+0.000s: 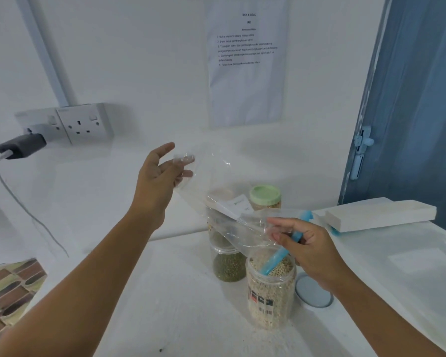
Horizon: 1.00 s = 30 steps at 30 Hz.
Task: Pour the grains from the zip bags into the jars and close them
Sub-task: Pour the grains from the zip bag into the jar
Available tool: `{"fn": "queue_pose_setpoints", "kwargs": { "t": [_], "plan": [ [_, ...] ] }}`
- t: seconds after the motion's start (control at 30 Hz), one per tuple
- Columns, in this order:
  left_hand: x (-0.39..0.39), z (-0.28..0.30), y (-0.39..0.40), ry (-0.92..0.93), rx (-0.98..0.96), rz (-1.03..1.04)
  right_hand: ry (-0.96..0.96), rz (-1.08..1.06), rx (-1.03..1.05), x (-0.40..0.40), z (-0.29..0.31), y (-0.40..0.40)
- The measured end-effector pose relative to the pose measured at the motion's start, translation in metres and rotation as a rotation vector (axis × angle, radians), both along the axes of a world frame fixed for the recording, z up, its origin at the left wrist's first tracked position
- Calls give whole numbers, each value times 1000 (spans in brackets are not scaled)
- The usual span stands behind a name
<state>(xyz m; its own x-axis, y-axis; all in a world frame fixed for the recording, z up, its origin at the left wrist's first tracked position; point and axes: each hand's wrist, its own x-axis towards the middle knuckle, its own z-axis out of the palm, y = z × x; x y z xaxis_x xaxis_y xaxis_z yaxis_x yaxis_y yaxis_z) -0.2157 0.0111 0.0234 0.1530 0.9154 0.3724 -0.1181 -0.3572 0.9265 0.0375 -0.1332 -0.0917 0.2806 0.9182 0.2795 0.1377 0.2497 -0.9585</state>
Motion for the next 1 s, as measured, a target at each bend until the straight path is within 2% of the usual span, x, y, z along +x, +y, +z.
{"fn": "queue_pose_setpoints", "kwargs": {
  "t": [0.2,0.53,0.7,1.0],
  "plan": [
    [-2,1,3,-77,-42,37,-1,1,2,-1,2,0],
    [-13,-52,-22,13,-294,19,55,-16,25,0,7,-3],
    [1,-75,-65,-34,-480,-151,104,3,43,0,7,-1],
    [39,-81,-88,102,-286,-350,83,-57,66,-7,11,7]
  ]
}}
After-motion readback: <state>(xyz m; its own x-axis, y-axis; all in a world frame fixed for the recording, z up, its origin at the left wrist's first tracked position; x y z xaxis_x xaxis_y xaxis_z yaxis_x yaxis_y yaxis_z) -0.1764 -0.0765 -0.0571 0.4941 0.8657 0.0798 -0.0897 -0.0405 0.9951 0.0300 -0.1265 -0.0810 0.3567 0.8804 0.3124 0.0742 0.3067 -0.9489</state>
